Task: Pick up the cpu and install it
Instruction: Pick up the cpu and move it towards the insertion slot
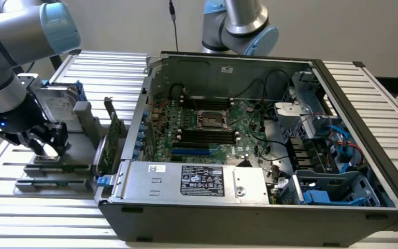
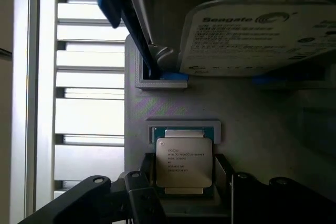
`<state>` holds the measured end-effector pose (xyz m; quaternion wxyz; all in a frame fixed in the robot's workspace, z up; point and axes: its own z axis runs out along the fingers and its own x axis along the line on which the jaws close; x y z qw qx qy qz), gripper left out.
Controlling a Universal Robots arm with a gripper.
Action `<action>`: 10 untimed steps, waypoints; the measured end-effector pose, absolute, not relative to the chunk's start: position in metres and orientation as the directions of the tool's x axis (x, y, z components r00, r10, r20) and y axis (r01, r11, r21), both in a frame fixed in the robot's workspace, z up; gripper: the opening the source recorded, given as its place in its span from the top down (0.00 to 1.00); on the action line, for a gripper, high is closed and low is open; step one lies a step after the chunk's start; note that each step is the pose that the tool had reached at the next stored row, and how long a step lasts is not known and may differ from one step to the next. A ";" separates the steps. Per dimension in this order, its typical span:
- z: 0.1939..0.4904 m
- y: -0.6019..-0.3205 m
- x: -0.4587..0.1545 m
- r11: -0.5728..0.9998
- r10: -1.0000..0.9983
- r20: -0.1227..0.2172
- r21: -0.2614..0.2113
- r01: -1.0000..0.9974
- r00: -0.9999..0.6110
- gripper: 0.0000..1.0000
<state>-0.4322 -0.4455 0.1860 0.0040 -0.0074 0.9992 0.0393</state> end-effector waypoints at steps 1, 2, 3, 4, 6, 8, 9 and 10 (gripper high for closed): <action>0.186 -0.446 -0.432 0.997 -0.014 -0.009 0.080 -0.015 -1.000 0.45; 0.186 -0.446 -0.432 0.997 -0.014 -0.009 0.082 -0.015 -1.000 0.45; 0.186 -0.445 -0.432 0.996 -0.014 -0.009 0.084 -0.015 -1.000 0.45; 0.186 -0.446 -0.432 0.996 -0.014 -0.009 0.086 -0.015 -1.000 0.45; 0.187 -0.446 -0.432 0.996 -0.014 -0.009 0.089 -0.015 -1.000 0.45; 0.187 -0.445 -0.432 0.996 -0.014 -0.009 0.090 -0.015 -1.000 0.45; 0.188 -0.445 -0.432 0.996 -0.014 -0.009 0.091 -0.015 -1.000 0.45; 0.188 -0.446 -0.432 0.996 -0.014 -0.009 0.091 -0.015 -1.000 0.45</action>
